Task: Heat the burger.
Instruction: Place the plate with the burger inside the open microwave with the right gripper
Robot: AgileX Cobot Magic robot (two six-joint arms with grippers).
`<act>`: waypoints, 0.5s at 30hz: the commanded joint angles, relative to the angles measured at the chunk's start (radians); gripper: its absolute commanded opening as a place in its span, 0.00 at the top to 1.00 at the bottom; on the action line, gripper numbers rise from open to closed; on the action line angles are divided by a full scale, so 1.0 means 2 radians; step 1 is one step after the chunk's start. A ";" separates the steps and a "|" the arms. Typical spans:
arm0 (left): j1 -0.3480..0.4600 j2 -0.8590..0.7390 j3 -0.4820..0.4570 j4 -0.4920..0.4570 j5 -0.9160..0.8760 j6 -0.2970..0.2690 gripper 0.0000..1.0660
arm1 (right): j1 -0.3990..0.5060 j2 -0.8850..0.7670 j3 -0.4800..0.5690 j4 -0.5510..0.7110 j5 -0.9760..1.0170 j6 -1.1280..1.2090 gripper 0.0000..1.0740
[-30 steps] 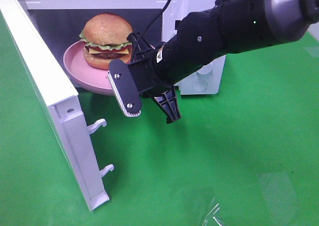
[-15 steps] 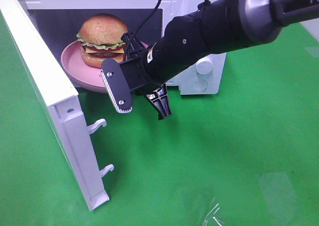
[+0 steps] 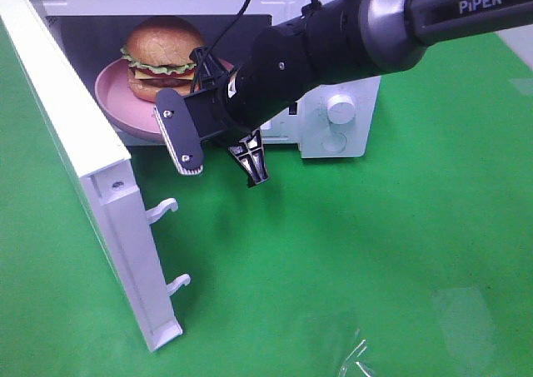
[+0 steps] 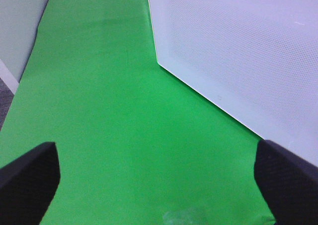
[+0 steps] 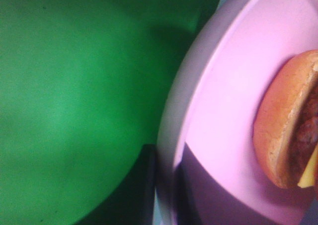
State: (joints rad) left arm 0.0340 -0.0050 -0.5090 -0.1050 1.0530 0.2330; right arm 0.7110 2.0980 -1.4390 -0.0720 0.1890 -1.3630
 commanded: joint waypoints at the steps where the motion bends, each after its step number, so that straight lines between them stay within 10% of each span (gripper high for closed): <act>1: 0.002 -0.010 0.002 -0.003 -0.003 -0.002 0.06 | 0.000 0.002 -0.028 -0.027 -0.028 0.026 1.00; 15: 0.002 -0.010 0.002 -0.003 -0.003 -0.002 0.06 | 0.000 0.049 -0.118 -0.107 0.016 0.112 1.00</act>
State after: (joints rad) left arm 0.0340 -0.0050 -0.5090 -0.1050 1.0530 0.2330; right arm 0.7110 2.2120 -1.6540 -0.2590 0.2870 -1.1480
